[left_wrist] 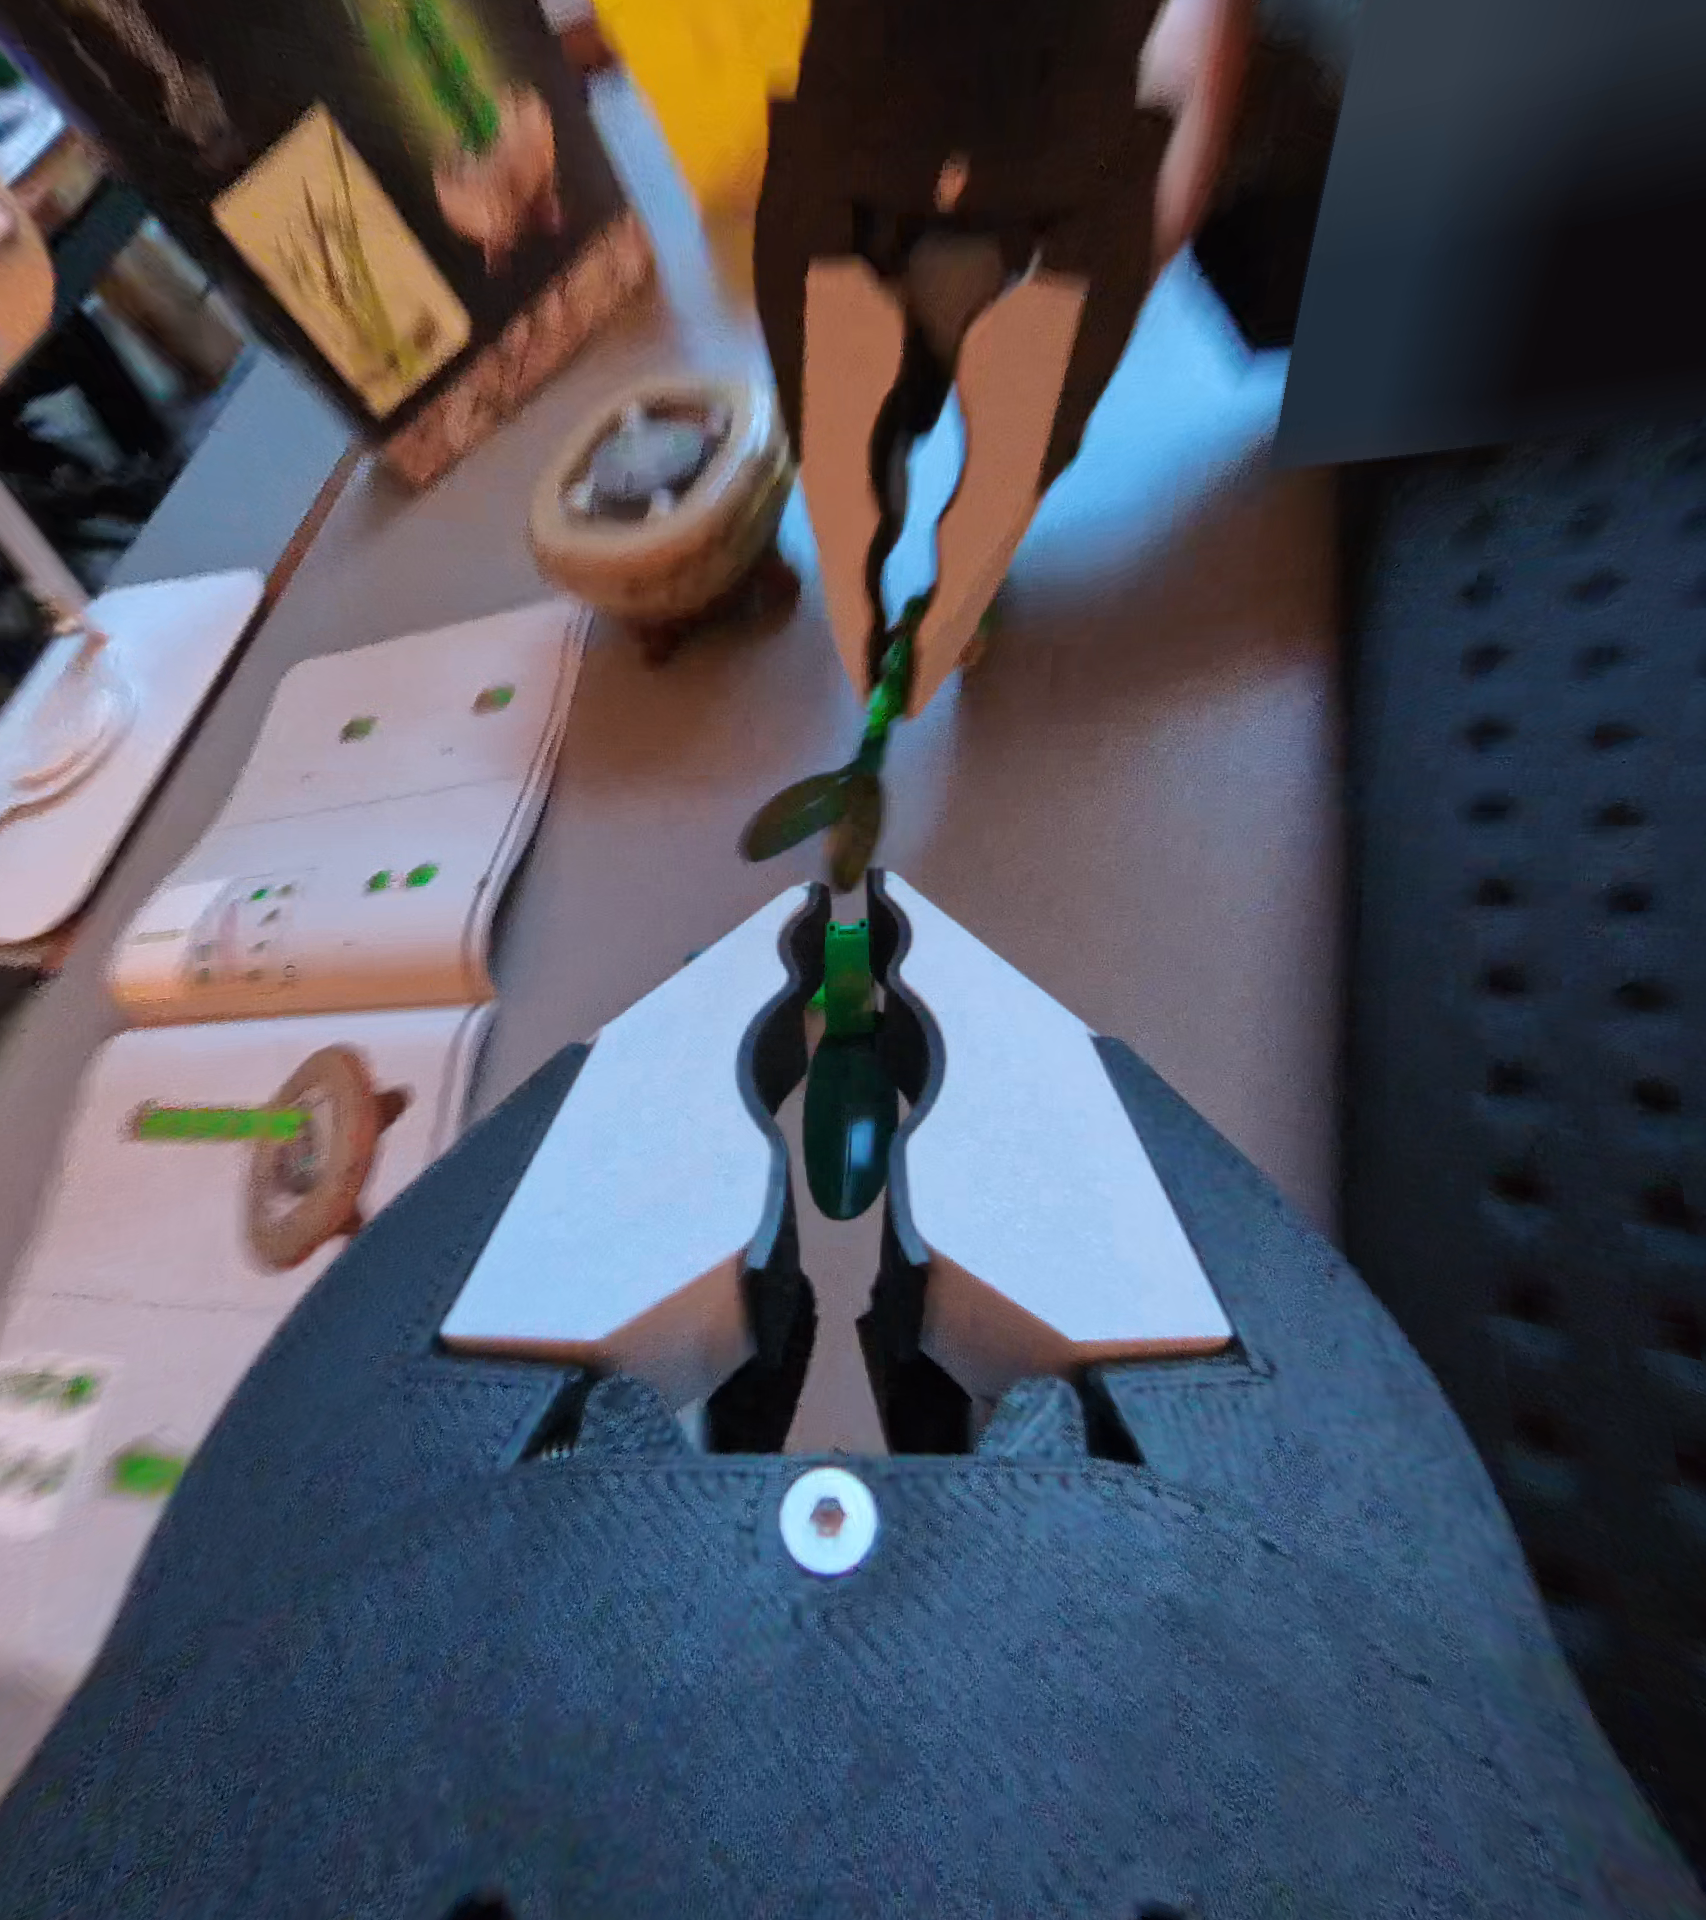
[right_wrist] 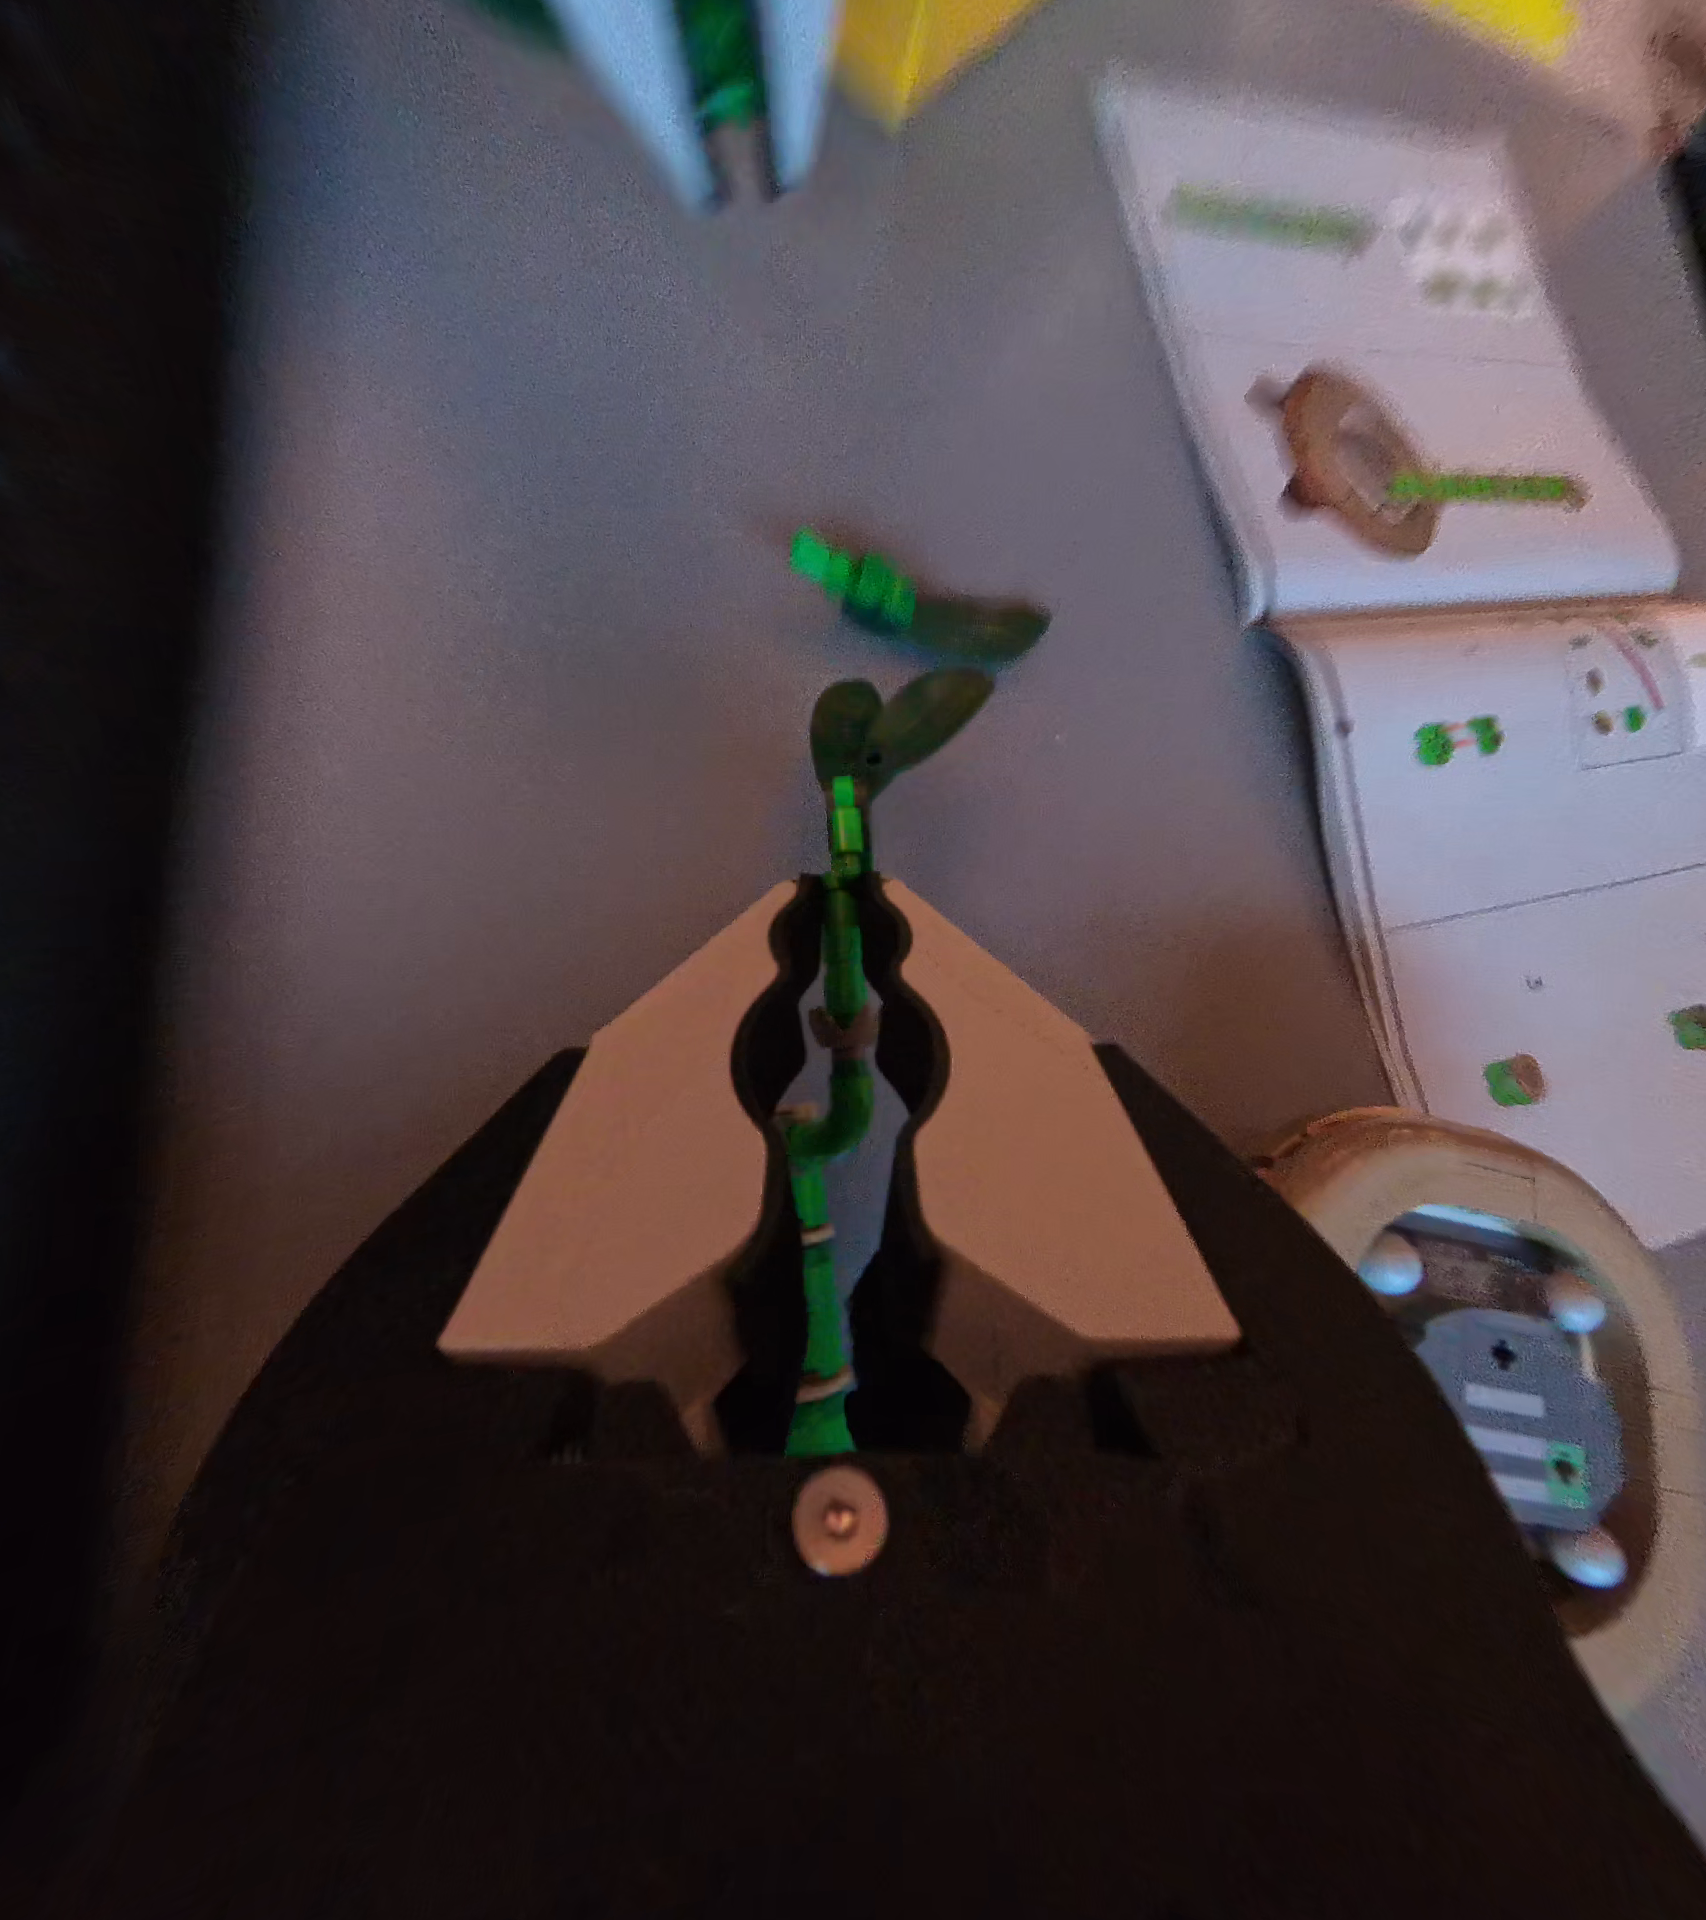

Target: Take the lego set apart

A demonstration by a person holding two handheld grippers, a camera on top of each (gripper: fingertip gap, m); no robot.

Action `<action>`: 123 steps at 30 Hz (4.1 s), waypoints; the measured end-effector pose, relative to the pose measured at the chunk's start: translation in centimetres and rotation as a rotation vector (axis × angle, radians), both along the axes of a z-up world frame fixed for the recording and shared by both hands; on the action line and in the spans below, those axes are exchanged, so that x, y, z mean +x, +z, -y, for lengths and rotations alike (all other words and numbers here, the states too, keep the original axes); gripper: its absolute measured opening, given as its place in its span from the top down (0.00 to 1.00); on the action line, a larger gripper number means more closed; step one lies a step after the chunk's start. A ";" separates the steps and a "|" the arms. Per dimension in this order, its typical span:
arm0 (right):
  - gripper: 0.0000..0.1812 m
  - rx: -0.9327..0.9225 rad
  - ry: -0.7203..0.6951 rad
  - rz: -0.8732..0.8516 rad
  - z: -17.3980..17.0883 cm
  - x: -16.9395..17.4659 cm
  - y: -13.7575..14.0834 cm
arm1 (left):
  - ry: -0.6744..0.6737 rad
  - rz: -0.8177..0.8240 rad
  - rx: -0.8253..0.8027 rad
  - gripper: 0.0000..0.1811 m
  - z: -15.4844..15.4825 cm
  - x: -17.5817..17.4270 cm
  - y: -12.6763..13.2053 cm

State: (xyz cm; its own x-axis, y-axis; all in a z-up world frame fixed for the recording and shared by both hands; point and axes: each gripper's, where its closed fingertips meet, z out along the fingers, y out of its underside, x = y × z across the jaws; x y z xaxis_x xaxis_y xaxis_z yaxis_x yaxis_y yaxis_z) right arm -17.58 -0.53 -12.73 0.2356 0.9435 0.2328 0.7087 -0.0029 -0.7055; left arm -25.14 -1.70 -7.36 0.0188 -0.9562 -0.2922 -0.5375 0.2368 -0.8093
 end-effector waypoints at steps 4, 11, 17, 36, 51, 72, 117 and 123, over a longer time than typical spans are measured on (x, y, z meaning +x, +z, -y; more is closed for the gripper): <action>0.96 -0.021 0.021 -0.186 0.2 -0.8 3.7 | -0.053 0.118 -0.015 0.97 1.3 1.1 2.0; 0.96 -0.020 0.053 -0.132 0.8 -1.2 2.7 | -0.054 -0.046 -0.188 0.97 2.1 2.3 -2.9; 0.96 -0.050 0.019 -0.105 0.4 -0.7 1.8 | -0.011 -0.096 -0.237 0.77 1.5 2.3 -4.4; 0.82 -0.104 -0.111 -0.053 -1.8 0.5 -0.2 | 0.335 -0.244 -0.384 0.99 -3.5 0.0 -8.4; 0.97 -0.457 -0.066 -0.666 -0.7 -1.4 8.2 | 0.151 0.365 -0.573 0.76 -1.6 3.2 2.3; 0.96 -0.419 0.016 -0.706 0.3 -3.8 9.3 | 0.061 0.575 -0.713 0.97 -1.0 4.0 5.3; 0.96 -0.544 -0.002 -0.724 0.4 -3.5 8.8 | 0.160 0.821 -0.797 0.97 -5.1 -3.5 8.5; 0.96 -0.547 -0.022 -0.736 0.1 -2.9 8.6 | 0.184 0.366 -0.890 0.97 -2.5 1.8 1.0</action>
State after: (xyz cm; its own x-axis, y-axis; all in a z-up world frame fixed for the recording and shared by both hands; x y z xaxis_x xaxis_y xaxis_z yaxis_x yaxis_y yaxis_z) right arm -20.45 -0.64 -4.17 0.1663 0.8718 -0.4608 0.0765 -0.4773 -0.8754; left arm -23.34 0.81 -6.37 0.1354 -0.7973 0.5881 -0.1849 -0.6035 -0.7756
